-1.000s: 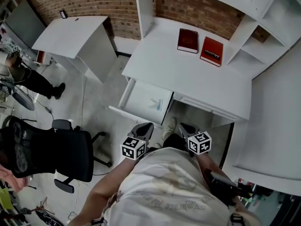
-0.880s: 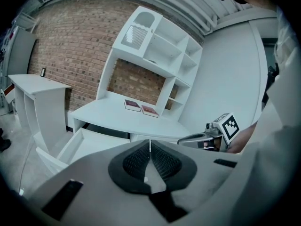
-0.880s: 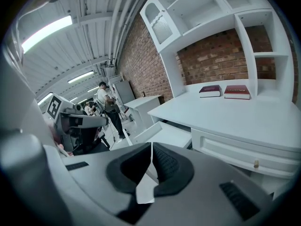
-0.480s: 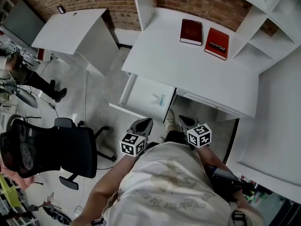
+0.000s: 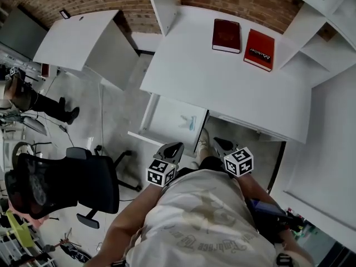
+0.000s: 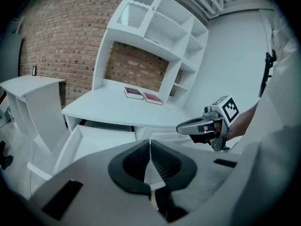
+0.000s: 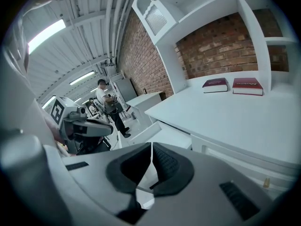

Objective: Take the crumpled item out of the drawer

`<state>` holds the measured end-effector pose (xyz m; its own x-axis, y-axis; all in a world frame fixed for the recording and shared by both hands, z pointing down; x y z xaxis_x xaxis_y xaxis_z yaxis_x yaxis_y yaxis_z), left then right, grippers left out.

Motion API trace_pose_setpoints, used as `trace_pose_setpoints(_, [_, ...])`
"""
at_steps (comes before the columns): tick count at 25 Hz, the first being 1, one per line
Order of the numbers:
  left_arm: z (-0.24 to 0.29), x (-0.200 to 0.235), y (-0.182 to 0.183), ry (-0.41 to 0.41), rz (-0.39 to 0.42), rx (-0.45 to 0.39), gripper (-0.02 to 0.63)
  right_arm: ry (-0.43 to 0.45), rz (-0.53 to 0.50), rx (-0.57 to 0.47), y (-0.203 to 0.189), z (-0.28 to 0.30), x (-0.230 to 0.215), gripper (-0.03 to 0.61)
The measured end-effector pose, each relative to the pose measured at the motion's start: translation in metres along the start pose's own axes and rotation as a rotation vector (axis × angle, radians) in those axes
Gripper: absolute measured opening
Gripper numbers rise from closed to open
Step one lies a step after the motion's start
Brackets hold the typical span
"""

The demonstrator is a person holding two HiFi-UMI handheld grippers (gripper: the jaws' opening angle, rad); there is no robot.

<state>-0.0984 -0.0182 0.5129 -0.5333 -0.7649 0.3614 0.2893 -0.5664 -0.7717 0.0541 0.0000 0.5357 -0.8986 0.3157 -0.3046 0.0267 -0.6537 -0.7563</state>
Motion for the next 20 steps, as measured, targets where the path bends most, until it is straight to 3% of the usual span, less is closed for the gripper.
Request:
trace_pose_setpoints(11, [0.031,0.023,-0.001,-0.063,0.163,0.165,0.028,0.046,-0.026,0.035,0.012,0.028,-0.004,0.028])
trace_pose_setpoints(20, [0.058,0.050,0.004,-0.060,0.326,0.291,0.029,0.090,-0.042,0.061,0.012,0.057,-0.013,0.028])
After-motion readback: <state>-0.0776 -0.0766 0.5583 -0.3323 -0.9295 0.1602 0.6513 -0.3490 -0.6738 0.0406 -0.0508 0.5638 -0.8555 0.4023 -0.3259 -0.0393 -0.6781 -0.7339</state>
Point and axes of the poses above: the fingertips, and each gripper's own axes: z forward along the fingers, x to its left, y out of its top, the point moved 2 cm from there along -z, backward along the fingers, and after that the axes turned 7 degrees about -y, right-handed, at the moved point
